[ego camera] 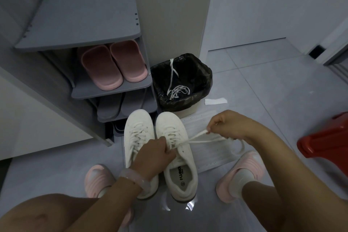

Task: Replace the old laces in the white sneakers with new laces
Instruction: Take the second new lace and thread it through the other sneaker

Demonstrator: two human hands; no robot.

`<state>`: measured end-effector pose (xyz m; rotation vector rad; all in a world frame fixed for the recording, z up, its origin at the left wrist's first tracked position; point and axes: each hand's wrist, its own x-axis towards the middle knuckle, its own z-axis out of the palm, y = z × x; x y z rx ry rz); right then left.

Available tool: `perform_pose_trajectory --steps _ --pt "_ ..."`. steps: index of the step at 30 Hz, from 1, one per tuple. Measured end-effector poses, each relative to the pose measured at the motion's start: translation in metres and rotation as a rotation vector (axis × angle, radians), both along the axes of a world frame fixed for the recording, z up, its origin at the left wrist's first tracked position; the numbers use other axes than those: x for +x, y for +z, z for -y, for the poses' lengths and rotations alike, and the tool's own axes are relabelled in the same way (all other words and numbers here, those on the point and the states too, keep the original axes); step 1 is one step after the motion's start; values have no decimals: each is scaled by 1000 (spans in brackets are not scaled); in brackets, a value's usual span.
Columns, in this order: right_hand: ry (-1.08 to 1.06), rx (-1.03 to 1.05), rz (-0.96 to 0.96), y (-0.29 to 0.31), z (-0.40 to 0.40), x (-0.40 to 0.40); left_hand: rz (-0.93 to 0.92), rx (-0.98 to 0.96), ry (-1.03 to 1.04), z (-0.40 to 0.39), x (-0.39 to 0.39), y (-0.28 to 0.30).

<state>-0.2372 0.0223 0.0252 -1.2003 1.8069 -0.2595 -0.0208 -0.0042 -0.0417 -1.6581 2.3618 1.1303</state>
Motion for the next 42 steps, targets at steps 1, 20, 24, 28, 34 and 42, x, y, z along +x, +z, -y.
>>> perform_pose_trajectory --steps 1,20,24,28,34,42 --pt "-59 -102 -6 -6 3 1 27 -60 -44 0 -1 2" --pt "-318 -496 120 -50 1 18 107 -325 -177 -10 -18 2" --pt "-122 -396 89 -58 -9 25 26 -329 -171 -8 -22 3" --pt "-142 -360 96 -60 -10 22 163 -379 -323 -3 -25 -3" --pt "-59 -308 116 -51 -6 24 116 -409 -348 5 -33 -4" --pt "-172 -356 125 -43 -2 16 -42 -11 -422 8 -11 6"
